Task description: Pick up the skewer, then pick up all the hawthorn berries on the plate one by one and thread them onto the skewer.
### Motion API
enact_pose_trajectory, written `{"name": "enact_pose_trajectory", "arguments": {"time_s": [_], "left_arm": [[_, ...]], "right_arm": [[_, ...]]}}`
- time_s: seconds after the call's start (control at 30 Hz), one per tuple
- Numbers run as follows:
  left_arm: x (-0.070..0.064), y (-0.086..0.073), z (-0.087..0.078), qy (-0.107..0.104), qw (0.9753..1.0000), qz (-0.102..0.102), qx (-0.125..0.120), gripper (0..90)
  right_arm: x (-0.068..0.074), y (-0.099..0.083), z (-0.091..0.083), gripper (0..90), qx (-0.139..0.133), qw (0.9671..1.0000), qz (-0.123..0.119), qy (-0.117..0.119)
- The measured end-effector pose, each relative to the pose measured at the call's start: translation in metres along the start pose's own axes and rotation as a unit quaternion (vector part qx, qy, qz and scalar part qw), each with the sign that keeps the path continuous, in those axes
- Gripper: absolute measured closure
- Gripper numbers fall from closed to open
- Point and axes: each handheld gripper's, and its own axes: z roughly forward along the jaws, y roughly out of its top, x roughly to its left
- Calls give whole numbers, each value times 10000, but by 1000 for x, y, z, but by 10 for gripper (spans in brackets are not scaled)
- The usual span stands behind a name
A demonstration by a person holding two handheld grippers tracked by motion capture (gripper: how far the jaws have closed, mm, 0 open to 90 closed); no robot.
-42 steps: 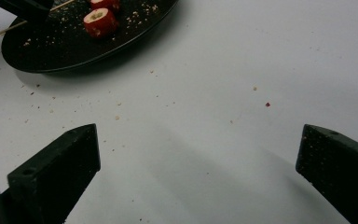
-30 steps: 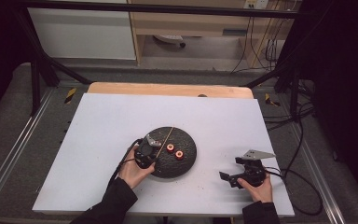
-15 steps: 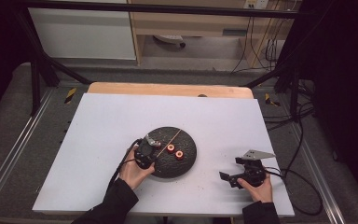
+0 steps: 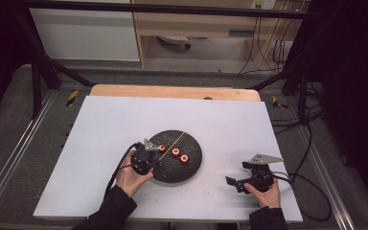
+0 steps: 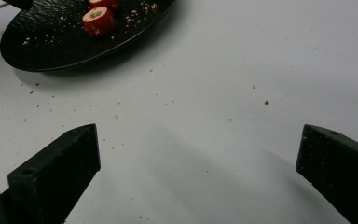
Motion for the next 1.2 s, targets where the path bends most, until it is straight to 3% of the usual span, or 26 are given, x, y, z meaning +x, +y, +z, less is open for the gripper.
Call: {"name": "enact_pose_trajectory", "arguments": {"time_s": [0.47, 1.07, 1.2], "left_arm": [[18, -34, -25, -246, 9978, -82, -607, 881], [37, -73, -38, -482, 9926, -241, -1091, 881], [39, -77, -41, -451, 9923, -194, -1136, 881]], "right_arm": [[1, 0, 2, 6, -6, 10000, 71, -37], [10, 7, 8, 5, 78, 9999, 82, -121], [13, 10, 9, 5, 83, 9999, -28, -121]]}}
